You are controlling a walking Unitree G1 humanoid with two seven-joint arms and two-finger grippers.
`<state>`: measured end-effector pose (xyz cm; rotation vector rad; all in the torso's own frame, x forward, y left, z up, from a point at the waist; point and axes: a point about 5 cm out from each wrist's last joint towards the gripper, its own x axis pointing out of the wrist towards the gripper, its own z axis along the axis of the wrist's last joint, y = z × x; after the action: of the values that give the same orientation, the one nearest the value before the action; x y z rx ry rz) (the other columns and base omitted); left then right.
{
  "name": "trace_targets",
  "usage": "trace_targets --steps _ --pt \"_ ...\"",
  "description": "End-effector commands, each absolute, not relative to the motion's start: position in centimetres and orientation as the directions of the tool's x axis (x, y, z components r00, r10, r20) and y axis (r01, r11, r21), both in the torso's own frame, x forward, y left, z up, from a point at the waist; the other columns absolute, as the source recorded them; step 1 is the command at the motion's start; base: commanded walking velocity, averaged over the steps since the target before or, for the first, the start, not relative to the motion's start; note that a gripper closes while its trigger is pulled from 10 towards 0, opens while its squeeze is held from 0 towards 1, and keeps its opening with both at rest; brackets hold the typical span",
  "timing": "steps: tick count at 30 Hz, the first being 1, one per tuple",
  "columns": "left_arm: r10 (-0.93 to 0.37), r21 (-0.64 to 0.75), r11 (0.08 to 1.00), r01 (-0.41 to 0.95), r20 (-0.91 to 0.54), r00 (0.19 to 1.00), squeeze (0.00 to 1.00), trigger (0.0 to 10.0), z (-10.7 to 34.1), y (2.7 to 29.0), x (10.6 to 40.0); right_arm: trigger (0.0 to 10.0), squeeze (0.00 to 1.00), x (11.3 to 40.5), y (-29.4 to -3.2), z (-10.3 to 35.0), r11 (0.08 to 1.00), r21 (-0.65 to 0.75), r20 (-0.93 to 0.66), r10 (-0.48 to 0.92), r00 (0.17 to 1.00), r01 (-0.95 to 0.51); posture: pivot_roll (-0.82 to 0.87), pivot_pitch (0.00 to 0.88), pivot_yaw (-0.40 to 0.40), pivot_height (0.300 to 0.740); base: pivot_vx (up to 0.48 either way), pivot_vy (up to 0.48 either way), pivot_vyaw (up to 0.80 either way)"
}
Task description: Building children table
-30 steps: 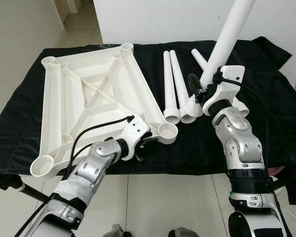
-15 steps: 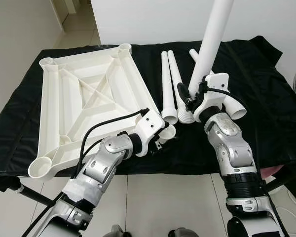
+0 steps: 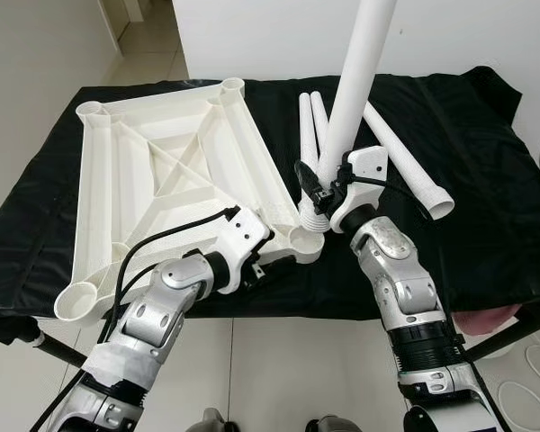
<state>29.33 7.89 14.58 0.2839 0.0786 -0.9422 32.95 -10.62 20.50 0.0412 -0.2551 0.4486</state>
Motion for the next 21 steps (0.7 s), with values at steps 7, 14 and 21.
trace_targets --steps 7,14,21 --pt "-0.683 0.229 0.649 0.725 -0.245 0.688 0.00 10.0 13.4 8.9 29.7 10.0 0.00 33.0 -11.8 21.9 0.915 0.056 0.348 0.356 0.867 -0.398 -0.12 0.034 0.057 0.740 0.000 0.000 0.00" --pt "-0.636 0.240 0.661 0.711 -0.323 0.701 0.00 10.0 12.4 9.2 29.9 10.0 0.00 33.1 -12.8 21.8 0.931 0.050 0.345 0.324 0.881 -0.362 -0.13 0.037 0.062 0.740 0.000 0.000 0.00" --pt "-0.555 0.265 0.695 0.669 -0.393 0.733 0.00 10.0 11.6 9.5 30.9 10.0 0.00 33.1 -13.3 21.8 0.937 0.036 0.347 0.314 0.884 -0.347 -0.13 0.038 0.063 0.740 0.000 0.000 0.00"
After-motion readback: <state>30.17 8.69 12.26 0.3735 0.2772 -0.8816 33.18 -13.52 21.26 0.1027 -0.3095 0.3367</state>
